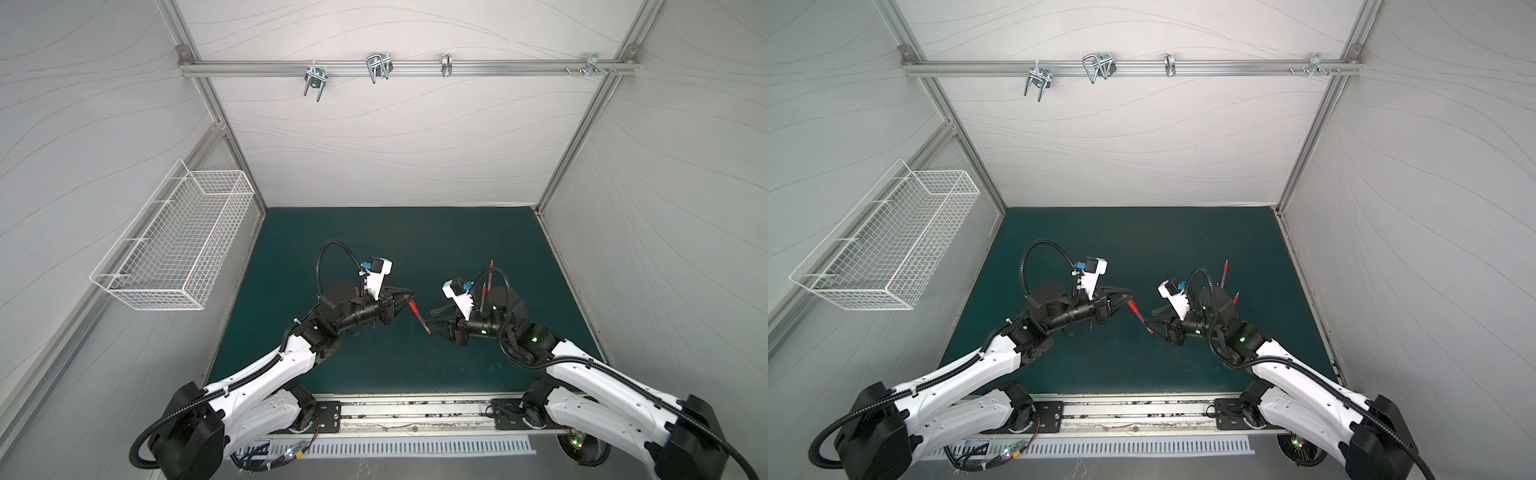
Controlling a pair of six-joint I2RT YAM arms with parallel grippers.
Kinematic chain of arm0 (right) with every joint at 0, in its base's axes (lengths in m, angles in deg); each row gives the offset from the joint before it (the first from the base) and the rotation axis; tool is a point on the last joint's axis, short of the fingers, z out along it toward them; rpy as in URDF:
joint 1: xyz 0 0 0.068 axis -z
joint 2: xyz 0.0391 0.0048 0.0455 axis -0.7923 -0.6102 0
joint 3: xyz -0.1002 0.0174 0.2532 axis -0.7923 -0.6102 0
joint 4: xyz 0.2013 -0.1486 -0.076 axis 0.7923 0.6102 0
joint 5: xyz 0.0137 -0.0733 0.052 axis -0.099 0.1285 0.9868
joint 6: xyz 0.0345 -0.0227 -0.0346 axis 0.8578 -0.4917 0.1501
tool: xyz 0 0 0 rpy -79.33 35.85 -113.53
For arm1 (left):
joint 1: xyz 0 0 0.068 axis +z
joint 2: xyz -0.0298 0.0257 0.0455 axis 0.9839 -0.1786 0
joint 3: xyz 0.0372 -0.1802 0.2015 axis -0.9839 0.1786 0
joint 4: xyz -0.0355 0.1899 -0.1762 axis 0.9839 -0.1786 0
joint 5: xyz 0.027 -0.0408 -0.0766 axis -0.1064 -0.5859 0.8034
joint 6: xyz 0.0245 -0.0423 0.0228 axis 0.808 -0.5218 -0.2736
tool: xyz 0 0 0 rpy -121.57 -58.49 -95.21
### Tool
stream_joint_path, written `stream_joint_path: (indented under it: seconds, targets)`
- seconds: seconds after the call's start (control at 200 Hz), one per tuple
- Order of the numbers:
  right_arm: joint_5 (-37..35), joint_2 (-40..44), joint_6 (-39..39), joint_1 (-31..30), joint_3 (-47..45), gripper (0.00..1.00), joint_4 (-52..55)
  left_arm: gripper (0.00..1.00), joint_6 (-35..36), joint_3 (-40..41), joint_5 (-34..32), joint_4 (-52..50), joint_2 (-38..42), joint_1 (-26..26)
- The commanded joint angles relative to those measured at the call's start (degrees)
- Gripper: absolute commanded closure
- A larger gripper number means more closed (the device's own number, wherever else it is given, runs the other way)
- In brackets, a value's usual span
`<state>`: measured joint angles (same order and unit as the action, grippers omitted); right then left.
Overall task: Remove pen caps from pens
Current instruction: Open the pen cap on the pen.
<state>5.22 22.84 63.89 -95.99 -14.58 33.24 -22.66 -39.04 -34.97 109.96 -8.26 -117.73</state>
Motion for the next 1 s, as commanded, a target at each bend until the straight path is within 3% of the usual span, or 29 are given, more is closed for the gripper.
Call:
stream_joint_path:
  seconds: [0.0,0.24,0.435,0.86,0.995]
  targets:
    - [4.0,-0.9,4.0,0.3,-1.2,0.55,-10.0,0.99,-0.5,0.1,2.3,5.7,-0.9,0.1]
    - [5.9,-5.0,6.6,0.1,-2.9,0.53,-19.1,0.99,-1.5,-0.1,5.3,8.8,-3.6,0.0]
    - [6.2,-6.5,6.5,0.0,-3.3,0.57,-21.8,1.00,-1.3,-0.2,6.2,9.0,-3.9,-0.3]
    - [7.6,-7.1,5.7,-0.3,-3.4,0.86,-23.1,1.00,-1.3,-0.6,7.6,9.6,-4.6,-0.7]
    - [7.1,-6.6,5.6,-0.3,-3.7,0.98,-23.0,0.92,-1.3,-0.6,7.1,9.4,-4.4,-0.8]
